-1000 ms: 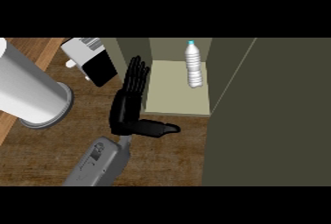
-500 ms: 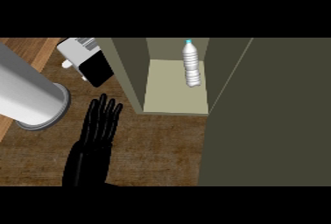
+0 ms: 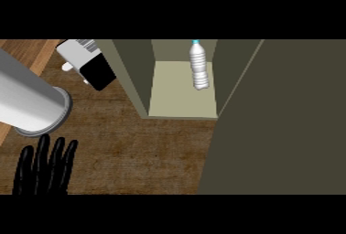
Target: Pick up the bottled water, place it into the cabinet and close the cabinet
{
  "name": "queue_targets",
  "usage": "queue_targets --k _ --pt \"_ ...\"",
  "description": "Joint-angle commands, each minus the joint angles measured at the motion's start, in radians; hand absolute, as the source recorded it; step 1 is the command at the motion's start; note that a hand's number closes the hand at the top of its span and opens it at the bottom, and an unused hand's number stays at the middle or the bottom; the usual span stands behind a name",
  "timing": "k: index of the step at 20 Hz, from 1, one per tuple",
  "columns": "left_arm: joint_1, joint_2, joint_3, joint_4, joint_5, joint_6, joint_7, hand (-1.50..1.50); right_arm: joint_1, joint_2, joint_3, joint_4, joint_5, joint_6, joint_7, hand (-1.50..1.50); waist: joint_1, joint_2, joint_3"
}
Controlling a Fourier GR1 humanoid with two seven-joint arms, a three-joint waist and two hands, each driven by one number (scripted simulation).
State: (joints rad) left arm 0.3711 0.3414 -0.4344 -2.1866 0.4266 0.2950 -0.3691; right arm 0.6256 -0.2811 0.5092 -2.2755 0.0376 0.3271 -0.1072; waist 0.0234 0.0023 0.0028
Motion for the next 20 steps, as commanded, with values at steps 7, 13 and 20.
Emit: queue_targets --k 7,13,20 --pt "0.269 0.113 0.165 -0.132 0.168 -0.19 -0.098 -1.5 -0.104 0.083 0.238 -0.083 0.11 0.002 0.168 1.5 0.021 -0.007 -0.007" --pt "0.358 0.144 0.238 -0.168 0.22 -0.247 -0.105 -1.5 -0.126 0.147 0.256 -0.091 0.068 -0.009 0.27 1.5 0.036 -0.004 -0.007" --pt "0.399 0.174 0.326 -0.126 0.284 -0.358 -0.141 -1.5 -0.267 0.26 0.195 -0.018 -0.007 -0.034 0.368 1.5 0.052 0.001 -0.007"
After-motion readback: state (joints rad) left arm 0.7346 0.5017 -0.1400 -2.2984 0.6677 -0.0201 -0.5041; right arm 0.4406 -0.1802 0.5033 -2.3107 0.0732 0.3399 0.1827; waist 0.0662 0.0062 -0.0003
